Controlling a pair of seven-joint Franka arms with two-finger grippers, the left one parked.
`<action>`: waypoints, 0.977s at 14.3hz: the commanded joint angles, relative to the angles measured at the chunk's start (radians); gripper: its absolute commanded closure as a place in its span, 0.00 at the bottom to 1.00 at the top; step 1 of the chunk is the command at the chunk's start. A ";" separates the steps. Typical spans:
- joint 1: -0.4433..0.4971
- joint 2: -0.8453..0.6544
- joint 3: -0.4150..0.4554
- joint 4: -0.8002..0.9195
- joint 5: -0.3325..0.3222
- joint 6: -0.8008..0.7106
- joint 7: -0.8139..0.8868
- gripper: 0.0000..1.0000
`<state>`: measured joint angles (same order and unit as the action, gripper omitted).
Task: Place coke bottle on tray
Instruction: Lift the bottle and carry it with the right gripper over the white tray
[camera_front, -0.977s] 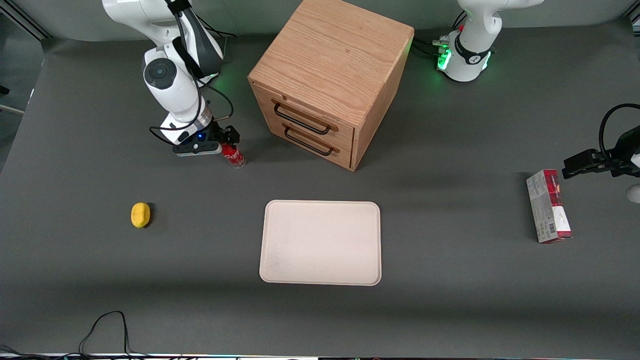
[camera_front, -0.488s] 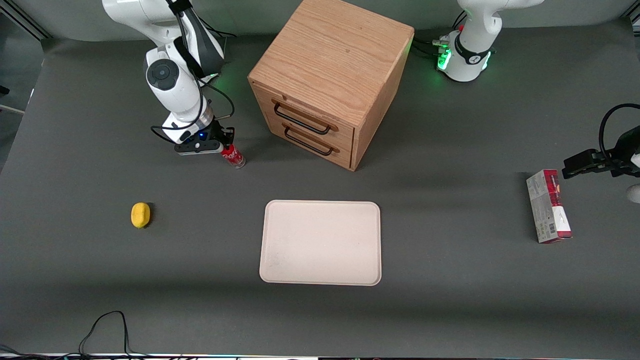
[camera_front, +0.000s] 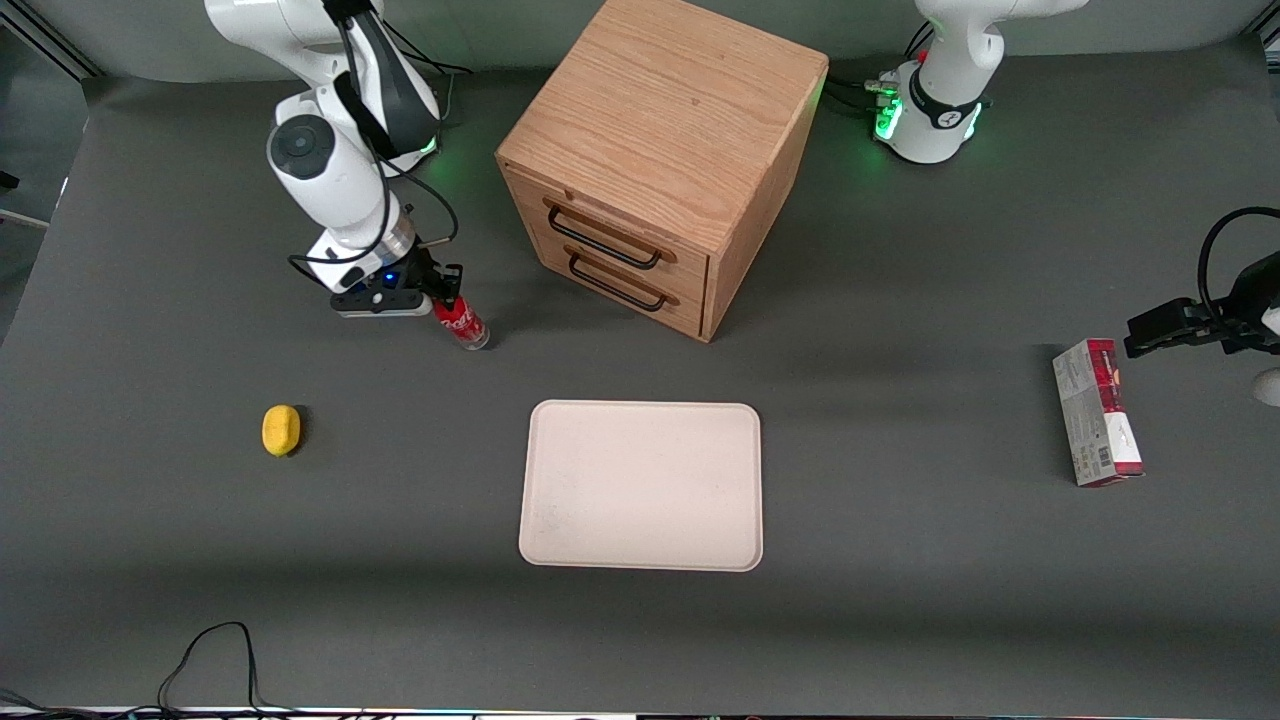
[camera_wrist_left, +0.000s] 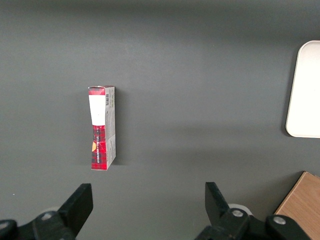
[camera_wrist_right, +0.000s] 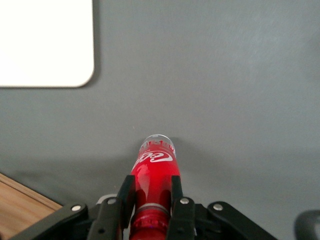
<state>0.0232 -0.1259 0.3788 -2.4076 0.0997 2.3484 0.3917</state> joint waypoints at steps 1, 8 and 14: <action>-0.049 0.072 -0.001 0.264 0.015 -0.197 0.013 1.00; -0.039 0.601 0.005 1.161 -0.185 -0.754 0.099 1.00; 0.096 0.873 0.003 1.506 -0.265 -0.749 0.101 1.00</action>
<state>0.0697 0.6683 0.3740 -1.0419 -0.1188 1.6280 0.4570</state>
